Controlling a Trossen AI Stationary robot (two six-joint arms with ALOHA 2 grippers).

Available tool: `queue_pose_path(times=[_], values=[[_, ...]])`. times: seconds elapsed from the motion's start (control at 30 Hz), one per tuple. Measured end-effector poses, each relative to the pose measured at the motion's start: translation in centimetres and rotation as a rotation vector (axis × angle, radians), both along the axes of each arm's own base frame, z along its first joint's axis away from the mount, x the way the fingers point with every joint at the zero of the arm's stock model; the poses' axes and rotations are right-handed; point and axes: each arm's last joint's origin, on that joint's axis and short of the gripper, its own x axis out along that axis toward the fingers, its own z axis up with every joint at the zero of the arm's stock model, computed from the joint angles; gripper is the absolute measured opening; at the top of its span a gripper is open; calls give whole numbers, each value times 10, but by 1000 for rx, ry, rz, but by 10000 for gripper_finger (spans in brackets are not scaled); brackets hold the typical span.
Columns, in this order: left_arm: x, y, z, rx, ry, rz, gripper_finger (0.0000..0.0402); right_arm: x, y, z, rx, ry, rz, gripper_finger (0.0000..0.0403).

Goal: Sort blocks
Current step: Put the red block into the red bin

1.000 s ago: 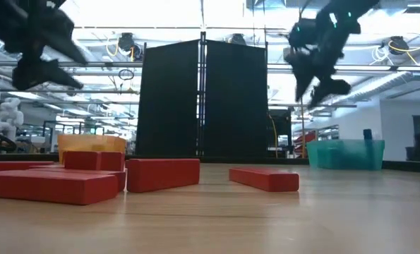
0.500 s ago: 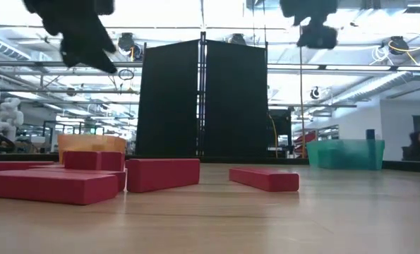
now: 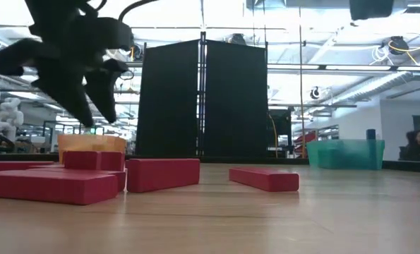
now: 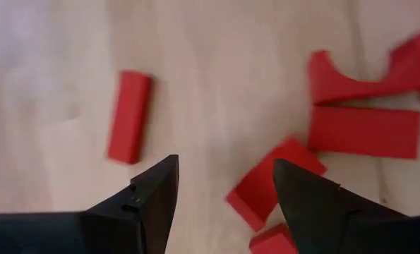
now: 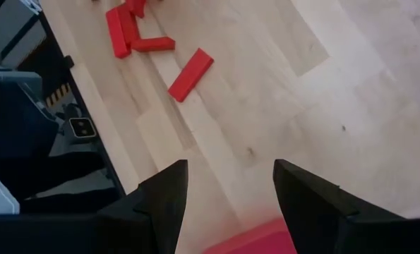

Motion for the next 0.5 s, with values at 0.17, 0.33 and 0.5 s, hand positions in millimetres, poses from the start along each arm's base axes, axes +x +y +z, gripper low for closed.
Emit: queue_pose_path(times=[0.17,0.33,0.5], values=[[5,-4,-11,-38,59,-104,228,-3,11,0,-11,0,-4,198],[8,-8,-24,-64,136,-181,228,-5,19,0,-23,-2,-10,198],[11,-16,-36,-52,173,-269,228,-6,23,0,-31,-5,1,198]])
